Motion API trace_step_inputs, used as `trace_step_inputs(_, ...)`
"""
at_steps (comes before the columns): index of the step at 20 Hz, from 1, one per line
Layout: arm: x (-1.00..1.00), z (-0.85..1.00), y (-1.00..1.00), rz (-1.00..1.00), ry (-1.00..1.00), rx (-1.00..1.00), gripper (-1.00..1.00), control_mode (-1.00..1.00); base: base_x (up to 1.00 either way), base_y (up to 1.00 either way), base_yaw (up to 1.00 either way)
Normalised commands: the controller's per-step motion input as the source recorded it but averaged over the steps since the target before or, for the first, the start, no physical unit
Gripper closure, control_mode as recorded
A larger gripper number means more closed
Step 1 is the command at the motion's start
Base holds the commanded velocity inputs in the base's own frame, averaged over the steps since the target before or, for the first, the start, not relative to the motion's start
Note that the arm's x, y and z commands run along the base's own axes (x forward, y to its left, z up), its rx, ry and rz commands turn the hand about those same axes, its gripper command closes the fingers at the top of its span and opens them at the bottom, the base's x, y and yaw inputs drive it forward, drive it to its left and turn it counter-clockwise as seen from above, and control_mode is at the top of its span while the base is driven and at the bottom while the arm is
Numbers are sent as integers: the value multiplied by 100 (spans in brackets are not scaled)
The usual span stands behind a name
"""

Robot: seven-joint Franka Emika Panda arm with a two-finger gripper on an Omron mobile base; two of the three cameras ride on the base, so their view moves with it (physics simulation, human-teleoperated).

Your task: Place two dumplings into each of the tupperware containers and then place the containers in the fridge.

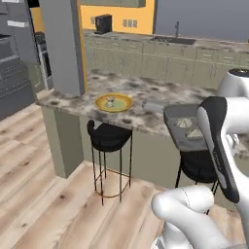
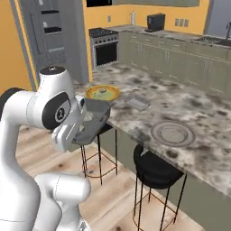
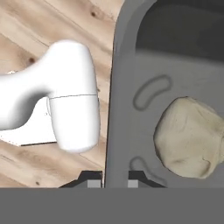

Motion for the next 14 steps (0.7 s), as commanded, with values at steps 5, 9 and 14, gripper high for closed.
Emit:
trace_step_inputs(5,0,0,0,0,0,0,100,100,-1,53,76)
trace_step_inputs(9,0,0,0,0,0,0,100,100,60,100,8)
trace_step_inputs(14,0,0,0,0,0,0,100,100,78,100,-13)
